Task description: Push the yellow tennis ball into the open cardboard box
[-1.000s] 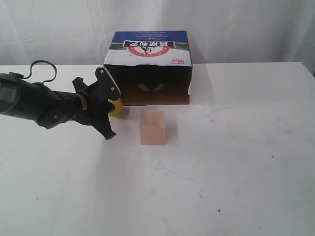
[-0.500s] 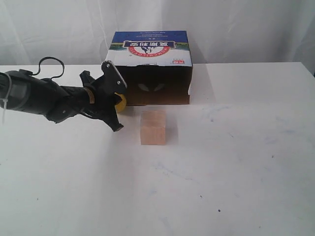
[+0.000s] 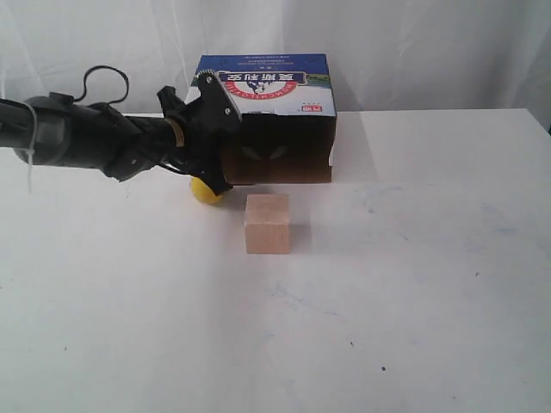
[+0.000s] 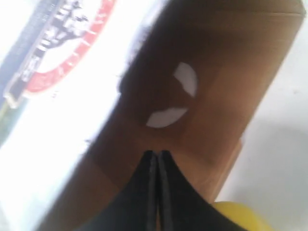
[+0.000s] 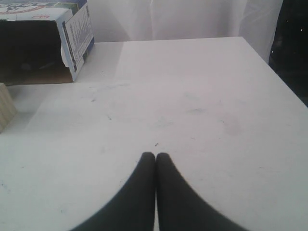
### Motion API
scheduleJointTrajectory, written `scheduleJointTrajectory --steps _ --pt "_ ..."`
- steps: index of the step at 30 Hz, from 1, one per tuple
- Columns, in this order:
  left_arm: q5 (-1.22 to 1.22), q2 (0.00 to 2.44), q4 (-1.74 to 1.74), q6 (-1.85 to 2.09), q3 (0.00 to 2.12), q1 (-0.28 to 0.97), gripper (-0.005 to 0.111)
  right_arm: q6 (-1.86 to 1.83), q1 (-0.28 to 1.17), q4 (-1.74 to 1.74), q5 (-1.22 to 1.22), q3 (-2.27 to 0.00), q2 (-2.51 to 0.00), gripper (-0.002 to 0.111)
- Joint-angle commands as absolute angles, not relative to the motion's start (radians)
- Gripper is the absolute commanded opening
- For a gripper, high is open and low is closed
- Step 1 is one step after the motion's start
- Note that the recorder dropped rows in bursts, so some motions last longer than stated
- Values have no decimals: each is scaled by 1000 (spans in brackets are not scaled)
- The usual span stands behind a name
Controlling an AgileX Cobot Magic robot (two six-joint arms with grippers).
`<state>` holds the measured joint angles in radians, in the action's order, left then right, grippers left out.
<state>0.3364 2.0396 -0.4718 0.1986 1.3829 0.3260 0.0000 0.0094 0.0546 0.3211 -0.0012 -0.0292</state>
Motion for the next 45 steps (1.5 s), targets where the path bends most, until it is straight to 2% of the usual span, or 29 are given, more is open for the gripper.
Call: scheduleJointTrajectory --steps 1,12,17,21,25,32,45 --pt "213 1950 -494 211 1349 340 0 0 12 50 313 0 -25 0" --pt "156 1674 -501 97 919 405 0 0 12 50 313 0 -25 0" --pt "159 1682 -501 84 818 402 0 0 12 50 313 0 -25 0" --pt "292 1798 -501 163 847 360 0 0 12 50 313 0 -25 0" --pt "352 1994 -510 165 1060 331 0 0 12 50 313 0 -25 0" --pt "221 1910 -551 169 1365 312 0 0 12 50 313 0 -25 0" --pt "189 1804 -564 153 1177 314 0 0 12 50 313 0 -25 0"
